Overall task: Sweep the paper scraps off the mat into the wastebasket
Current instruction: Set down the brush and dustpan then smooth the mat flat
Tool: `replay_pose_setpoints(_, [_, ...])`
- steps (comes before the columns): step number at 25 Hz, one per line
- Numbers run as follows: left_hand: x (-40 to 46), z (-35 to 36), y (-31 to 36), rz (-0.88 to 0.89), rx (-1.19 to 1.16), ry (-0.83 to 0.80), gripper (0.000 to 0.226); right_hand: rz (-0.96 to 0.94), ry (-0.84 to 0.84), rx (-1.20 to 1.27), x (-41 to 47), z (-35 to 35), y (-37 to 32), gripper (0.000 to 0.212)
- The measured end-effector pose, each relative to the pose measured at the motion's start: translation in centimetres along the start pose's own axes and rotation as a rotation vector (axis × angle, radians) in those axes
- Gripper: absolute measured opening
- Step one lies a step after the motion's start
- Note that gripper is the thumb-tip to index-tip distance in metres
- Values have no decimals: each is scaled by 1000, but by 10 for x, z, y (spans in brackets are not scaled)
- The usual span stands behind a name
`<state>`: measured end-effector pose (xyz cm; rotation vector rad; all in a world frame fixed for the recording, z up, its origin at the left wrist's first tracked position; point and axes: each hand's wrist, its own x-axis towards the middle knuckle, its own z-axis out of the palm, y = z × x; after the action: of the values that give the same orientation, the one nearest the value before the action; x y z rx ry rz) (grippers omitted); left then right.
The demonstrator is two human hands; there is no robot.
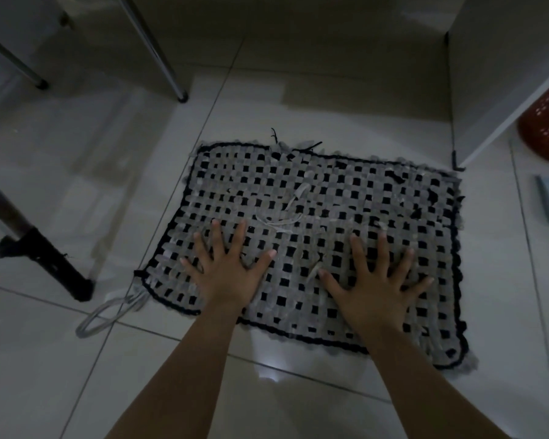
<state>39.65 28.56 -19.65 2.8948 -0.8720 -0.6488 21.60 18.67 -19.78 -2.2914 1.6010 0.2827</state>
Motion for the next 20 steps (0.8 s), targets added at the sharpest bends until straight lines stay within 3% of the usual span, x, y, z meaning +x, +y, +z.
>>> replay_pose_setpoints(10, [-25, 16, -6, -19, 24, 160, 87, -66, 147, 42, -9, 9, 7, 78])
replay_pose_setpoints(14, [-39, 27, -8, 163, 27, 306, 74, -30, 280, 59, -34, 23, 12, 73])
replay_pose_setpoints(17, [-57, 43, -14, 293, 86, 295, 65, -20, 307, 50, -56, 38, 17, 71])
replay_pose_setpoints(20, [-67, 45, -20, 307, 75, 299, 64, -12, 310, 44, -68, 43, 19, 70])
